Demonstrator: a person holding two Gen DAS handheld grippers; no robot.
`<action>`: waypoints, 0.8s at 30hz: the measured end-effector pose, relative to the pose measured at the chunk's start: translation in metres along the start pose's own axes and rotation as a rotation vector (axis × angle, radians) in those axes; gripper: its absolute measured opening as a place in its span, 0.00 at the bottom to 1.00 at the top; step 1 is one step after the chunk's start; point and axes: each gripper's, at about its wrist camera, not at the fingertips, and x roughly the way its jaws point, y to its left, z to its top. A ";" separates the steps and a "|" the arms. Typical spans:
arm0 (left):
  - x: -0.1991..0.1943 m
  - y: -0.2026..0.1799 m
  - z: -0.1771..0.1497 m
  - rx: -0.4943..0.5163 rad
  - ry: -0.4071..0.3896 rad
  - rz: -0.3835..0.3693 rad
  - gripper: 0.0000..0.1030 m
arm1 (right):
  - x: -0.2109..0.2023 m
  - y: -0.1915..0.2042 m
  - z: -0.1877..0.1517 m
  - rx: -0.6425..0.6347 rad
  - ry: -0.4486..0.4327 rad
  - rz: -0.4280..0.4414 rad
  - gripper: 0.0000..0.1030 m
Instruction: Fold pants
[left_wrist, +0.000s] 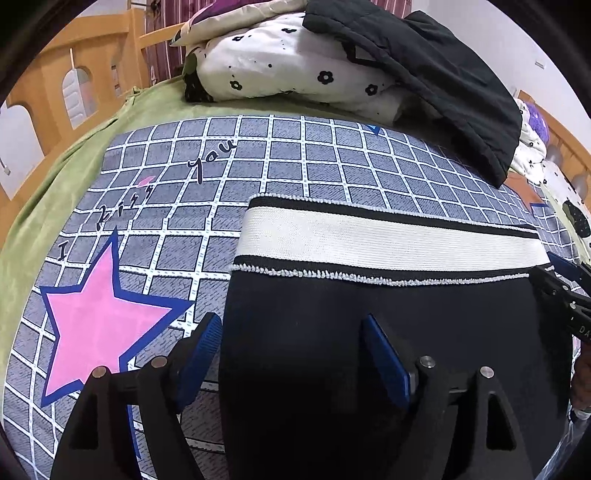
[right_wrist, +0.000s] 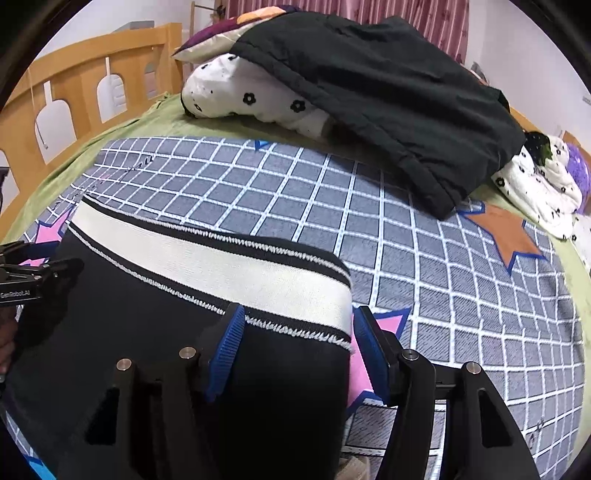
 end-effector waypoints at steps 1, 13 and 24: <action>0.000 0.000 0.000 -0.001 0.001 -0.001 0.76 | 0.000 0.001 0.000 -0.001 -0.003 -0.005 0.57; 0.006 0.012 -0.006 -0.131 0.083 -0.100 0.77 | -0.011 -0.002 -0.004 0.051 0.066 0.008 0.58; -0.005 0.012 -0.030 -0.164 0.163 -0.123 0.77 | -0.045 0.006 -0.037 0.007 0.103 -0.048 0.58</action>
